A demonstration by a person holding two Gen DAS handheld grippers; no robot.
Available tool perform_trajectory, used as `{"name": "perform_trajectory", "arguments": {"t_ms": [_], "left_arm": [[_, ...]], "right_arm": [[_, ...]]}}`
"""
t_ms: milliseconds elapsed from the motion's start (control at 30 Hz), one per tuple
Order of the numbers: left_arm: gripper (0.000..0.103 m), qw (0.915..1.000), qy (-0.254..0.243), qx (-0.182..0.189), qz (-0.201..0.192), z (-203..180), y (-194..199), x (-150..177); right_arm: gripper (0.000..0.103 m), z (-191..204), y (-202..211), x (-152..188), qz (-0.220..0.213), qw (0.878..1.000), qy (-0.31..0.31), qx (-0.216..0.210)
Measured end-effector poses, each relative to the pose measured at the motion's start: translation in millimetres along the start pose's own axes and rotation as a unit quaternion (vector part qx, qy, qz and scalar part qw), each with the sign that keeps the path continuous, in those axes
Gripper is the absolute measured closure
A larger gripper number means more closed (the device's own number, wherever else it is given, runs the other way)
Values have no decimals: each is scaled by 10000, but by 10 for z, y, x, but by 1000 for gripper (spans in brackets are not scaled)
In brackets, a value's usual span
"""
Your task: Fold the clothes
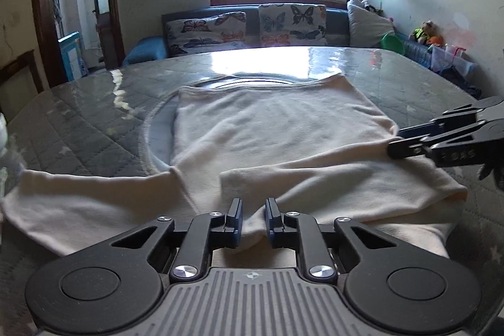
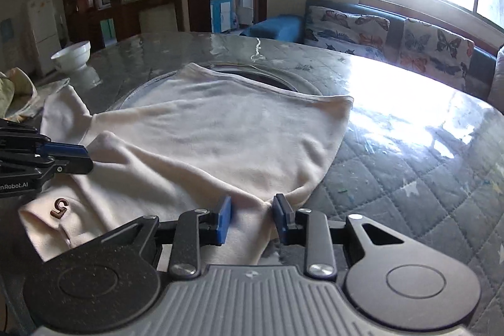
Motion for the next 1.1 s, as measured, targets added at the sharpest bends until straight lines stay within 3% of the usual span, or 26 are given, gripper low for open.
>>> {"name": "perform_trajectory", "arguments": {"t_ms": [200, 367, 533, 833, 967, 1100], "left_arm": [[84, 9998, 55, 135, -99, -74, 30, -161], [82, 9995, -28, 319, -73, -217, -101, -258], [82, 9997, 92, 115, 186, -1, -249, -204], [81, 9998, 201, -49, 66, 272, -119, -233], [74, 9994, 334, -29, -42, 325, -50, -304], [73, 9989, 471, 10, -15, 371, -18, -279]], "right_arm": [[75, 149, 76, -72, -76, 9996, 254, -95], [75, 433, -114, -140, -6, 9980, 525, -365], [75, 708, -324, -167, 140, 9942, 836, -655], [75, 1198, -518, -170, 194, 9860, 1016, -1306], [75, 1340, -536, -194, 116, 9827, 1033, -1534], [75, 1303, -489, -281, -42, 9854, 987, -1385]]}}
Point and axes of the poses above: each gripper's, at about its wrist camera, not at the fingertips, and y roughly against the way its jaws point, z to its left, x to its underside, the point moved 7 cm from there along -y, roughly the way its jaws point, and after that the axes turned 12 degrees about -x, right-handed, at the moved point
